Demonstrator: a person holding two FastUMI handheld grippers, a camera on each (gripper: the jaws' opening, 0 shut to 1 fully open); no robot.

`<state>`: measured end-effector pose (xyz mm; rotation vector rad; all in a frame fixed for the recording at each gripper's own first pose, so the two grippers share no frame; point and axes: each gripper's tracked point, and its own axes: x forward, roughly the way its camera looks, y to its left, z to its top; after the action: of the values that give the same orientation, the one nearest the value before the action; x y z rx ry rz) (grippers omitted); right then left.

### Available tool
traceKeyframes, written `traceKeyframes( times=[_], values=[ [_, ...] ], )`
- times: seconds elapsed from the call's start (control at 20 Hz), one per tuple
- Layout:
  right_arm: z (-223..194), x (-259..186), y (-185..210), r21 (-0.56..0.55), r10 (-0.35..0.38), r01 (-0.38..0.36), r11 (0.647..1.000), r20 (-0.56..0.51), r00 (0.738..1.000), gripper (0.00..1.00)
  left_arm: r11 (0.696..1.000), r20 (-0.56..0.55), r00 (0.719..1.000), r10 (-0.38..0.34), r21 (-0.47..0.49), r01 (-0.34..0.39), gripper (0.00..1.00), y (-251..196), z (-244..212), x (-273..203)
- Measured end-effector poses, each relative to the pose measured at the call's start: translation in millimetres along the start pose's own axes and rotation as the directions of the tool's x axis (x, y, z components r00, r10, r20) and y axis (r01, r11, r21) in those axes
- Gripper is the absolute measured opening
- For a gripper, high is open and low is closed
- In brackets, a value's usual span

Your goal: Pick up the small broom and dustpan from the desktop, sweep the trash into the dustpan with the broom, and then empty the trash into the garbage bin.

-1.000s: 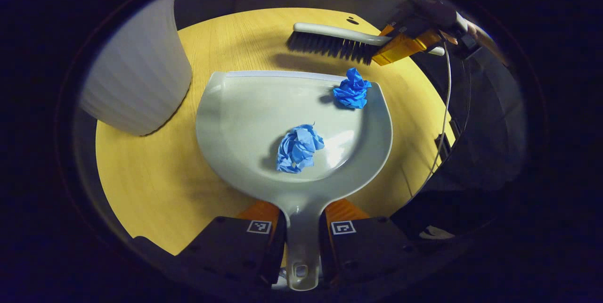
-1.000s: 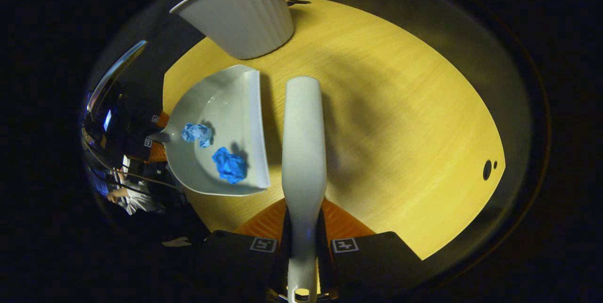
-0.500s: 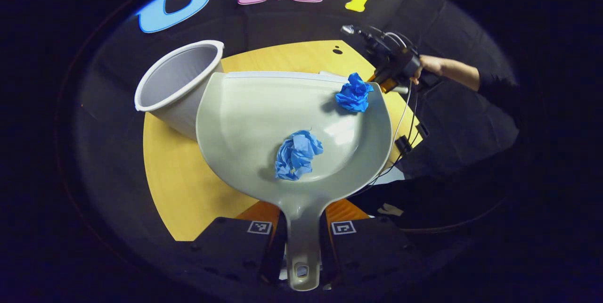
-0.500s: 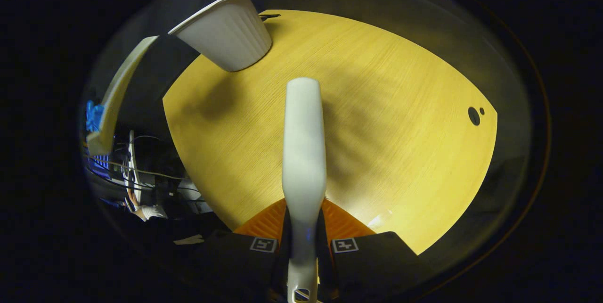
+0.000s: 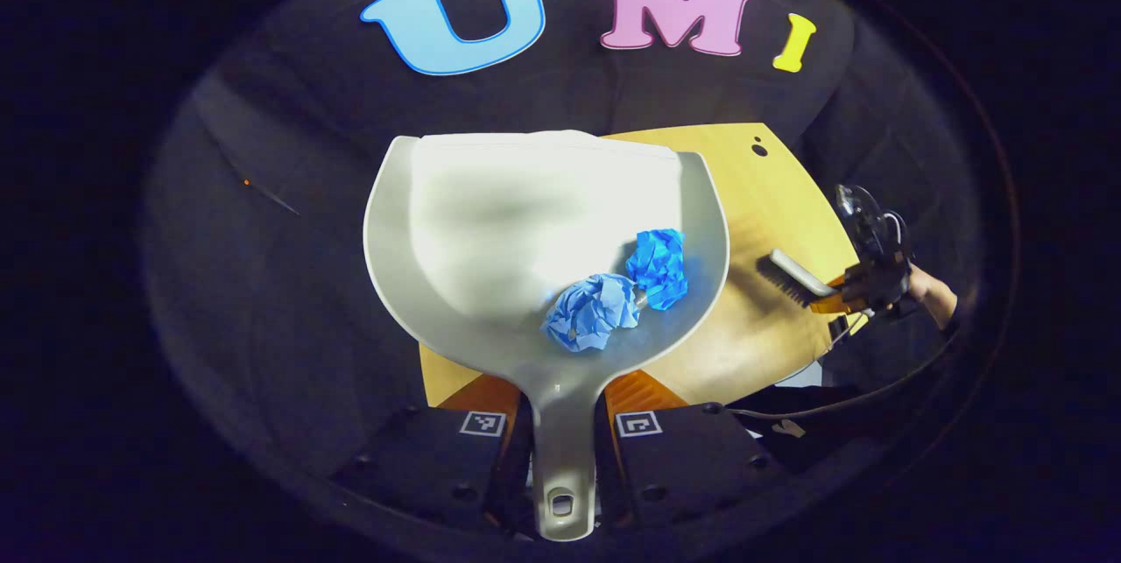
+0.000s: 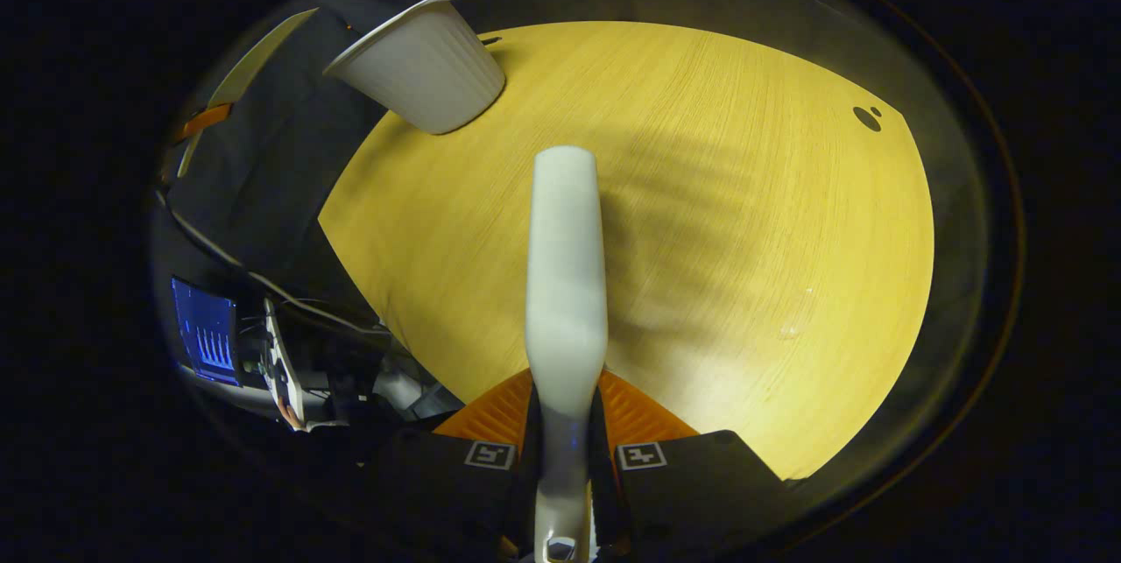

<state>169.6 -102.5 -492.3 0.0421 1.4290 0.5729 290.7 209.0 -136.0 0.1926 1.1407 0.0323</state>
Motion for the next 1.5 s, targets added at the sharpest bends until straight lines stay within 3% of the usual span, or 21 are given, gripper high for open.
traceKeyframes(
  times=[0.1,0.2,0.35,0.45,0.55,0.65,0.7,0.8,0.85,1.0,1.1,1.15,1.25,1.3,1.35,1.4,1.5],
  values=[
    [-1.0,3.0,2.0,0.016,0.019,-0.019,1.0,0.008,1.0,0.31,0.998,-0.064,0.997,0.051,0.028,-0.05,0.29,23.5,16.5,36.1],
    [-0.7,4.0,-0.1,0.025,0.029,-0.029,0.999,0.013,0.999,0.28,0.992,-0.144,0.984,0.105,0.084,-0.094,0.29,41.8,32.6,55.3],
    [-3.5,7.1,4.5,0.067,0.042,-0.044,0.997,0.033,0.999,0.24,0.96,-0.187,0.959,0.215,0.219,-0.172,0.3,69.1,57.3,74.4],
    [-5.7,10.0,5.1,0.099,0.06,-0.064,0.993,0.043,0.997,0.28,0.917,-0.233,0.924,0.303,0.335,-0.217,0.29,81.7,68.3,73.7],
    [-7.4,10.5,5.4,0.11,0.06,-0.064,0.992,0.042,0.997,0.24,0.832,-0.248,0.875,0.416,0.493,-0.256,0.31,87.8,82.8,59.7],
    [-8.7,12.6,5.1,0.114,0.054,-0.058,0.992,0.039,0.998,0.28,0.749,-0.221,0.848,0.481,0.606,-0.267,0.29,89.3,93.9,54.6],
    [-10.4,13.1,7.1,0.122,0.058,-0.062,0.991,0.04,0.998,0.24,0.733,-0.222,0.844,0.488,0.629,-0.259,0.29,86.9,95.0,54.4],
    [-10.9,12.9,7.1,0.14,0.069,-0.074,0.987,0.042,0.997,0.28,0.72,-0.232,0.842,0.487,0.653,-0.236,0.3,85.5,94.2,55.8],
    [-11.6,13.2,6.5,0.147,0.071,-0.076,0.986,0.042,0.997,0.24,0.706,-0.235,0.837,0.494,0.67,-0.229,0.29,86.6,95.7,55.8],
    [-9.4,11.8,6.6,0.154,0.075,-0.083,0.985,0.052,0.996,0.28,0.668,-0.216,0.814,0.539,0.698,-0.257,0.29,89.3,91.6,54.3],
    [-8.6,12.6,3.9,0.16,0.079,-0.087,0.983,0.061,0.995,0.32,0.682,-0.173,0.83,0.531,0.668,-0.297,0.29,90.3,92.7,53.6],
    [-8.3,12.4,3.2,0.166,0.071,-0.08,0.983,0.061,0.996,0.28,0.719,-0.156,0.855,0.494,0.626,-0.301,0.29,89.4,92.8,55.5],
    [-5.0,13.5,0.4,0.181,0.059,-0.07,0.981,0.066,0.996,0.28,0.822,-0.138,0.903,0.408,0.486,-0.297,0.29,82.0,86.5,58.3],
    [-2.3,13.5,-3.3,0.198,0.048,-0.061,0.978,0.071,0.996,0.28,0.857,-0.11,0.924,0.367,0.426,-0.29,0.29,73.4,81.6,60.3],
    [2.3,14.4,-9.4,0.219,0.036,-0.054,0.974,0.086,0.996,0.24,0.88,-0.064,0.943,0.326,0.384,-0.278,0.29,67.3,79.7,63.8],
    [6.2,13.4,-13.9,0.246,0.028,-0.051,0.968,0.098,0.995,0.32,0.892,-0.014,0.958,0.286,0.369,-0.261,0.29,63.4,75.9,66.0],
    [14.9,8.6,-22.2,0.298,0.008,-0.048,0.953,0.134,0.991,0.28,0.919,0.094,0.978,0.186,0.337,-0.207,0.29,59.1,86.7,73.7]
  ],
)
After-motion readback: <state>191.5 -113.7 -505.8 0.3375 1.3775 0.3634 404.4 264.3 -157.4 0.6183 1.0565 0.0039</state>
